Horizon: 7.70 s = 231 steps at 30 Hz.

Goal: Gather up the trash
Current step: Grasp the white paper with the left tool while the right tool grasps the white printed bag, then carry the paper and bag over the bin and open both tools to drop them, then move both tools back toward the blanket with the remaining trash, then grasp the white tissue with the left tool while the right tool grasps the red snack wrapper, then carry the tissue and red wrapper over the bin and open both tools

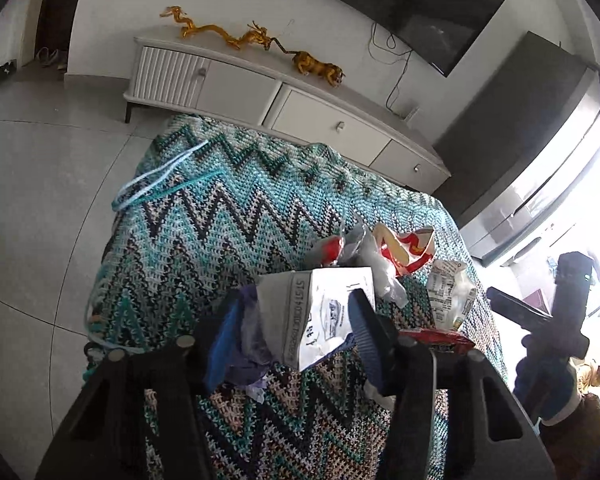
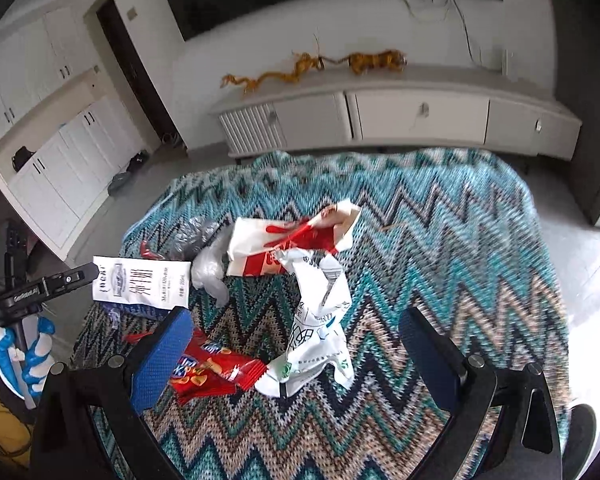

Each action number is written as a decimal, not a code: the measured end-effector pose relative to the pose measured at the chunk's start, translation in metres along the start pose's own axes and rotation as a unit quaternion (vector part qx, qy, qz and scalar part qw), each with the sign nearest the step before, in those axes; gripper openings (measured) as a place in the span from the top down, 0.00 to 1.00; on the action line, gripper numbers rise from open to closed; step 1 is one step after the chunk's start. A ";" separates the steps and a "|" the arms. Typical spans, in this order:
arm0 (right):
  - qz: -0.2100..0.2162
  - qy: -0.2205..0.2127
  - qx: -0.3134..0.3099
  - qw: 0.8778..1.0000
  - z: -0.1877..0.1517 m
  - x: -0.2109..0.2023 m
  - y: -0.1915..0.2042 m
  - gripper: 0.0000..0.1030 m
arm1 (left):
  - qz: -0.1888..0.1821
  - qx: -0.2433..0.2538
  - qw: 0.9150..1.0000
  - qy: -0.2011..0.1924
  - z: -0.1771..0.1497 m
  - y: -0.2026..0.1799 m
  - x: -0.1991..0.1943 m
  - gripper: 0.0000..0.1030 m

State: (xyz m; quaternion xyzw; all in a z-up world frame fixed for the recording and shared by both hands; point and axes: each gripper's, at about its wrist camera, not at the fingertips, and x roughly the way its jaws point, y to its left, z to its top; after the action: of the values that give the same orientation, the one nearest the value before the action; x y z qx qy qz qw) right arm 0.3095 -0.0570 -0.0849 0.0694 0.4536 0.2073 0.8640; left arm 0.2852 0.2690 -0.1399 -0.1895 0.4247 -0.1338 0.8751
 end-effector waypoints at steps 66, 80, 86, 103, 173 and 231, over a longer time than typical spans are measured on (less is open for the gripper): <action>-0.068 -0.189 0.155 0.967 -0.095 -0.253 -0.205 0.87 | -0.113 0.201 0.972 -0.048 -0.015 -0.337 -0.022 0.75; -0.129 -0.190 0.356 0.906 -0.253 -0.279 -0.376 0.87 | -0.141 0.323 0.926 0.135 -0.159 -0.547 0.162 0.75; -0.122 -0.167 0.418 0.884 -0.296 -0.245 -0.419 0.87 | -0.099 0.353 0.912 0.183 -0.207 -0.581 0.229 0.75; -0.136 -0.137 0.436 0.879 -0.317 -0.217 -0.442 0.45 | -0.102 0.337 0.913 0.205 -0.241 -0.585 0.263 0.64; 0.022 -0.057 -0.033 0.998 -0.011 -0.030 0.032 0.00 | 0.040 0.177 0.983 -0.018 -0.076 -0.114 0.020 0.37; -0.028 -0.253 -0.015 0.967 -0.081 -0.280 -0.080 0.78 | -0.018 0.253 0.959 -0.127 -0.052 -0.304 -0.073 0.81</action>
State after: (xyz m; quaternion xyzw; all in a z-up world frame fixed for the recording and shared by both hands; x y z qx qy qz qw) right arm 0.1262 -0.2529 0.0547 0.0942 0.2189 0.1651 0.9570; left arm 0.1782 0.0155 0.0163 0.0148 0.2586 -0.2276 0.9387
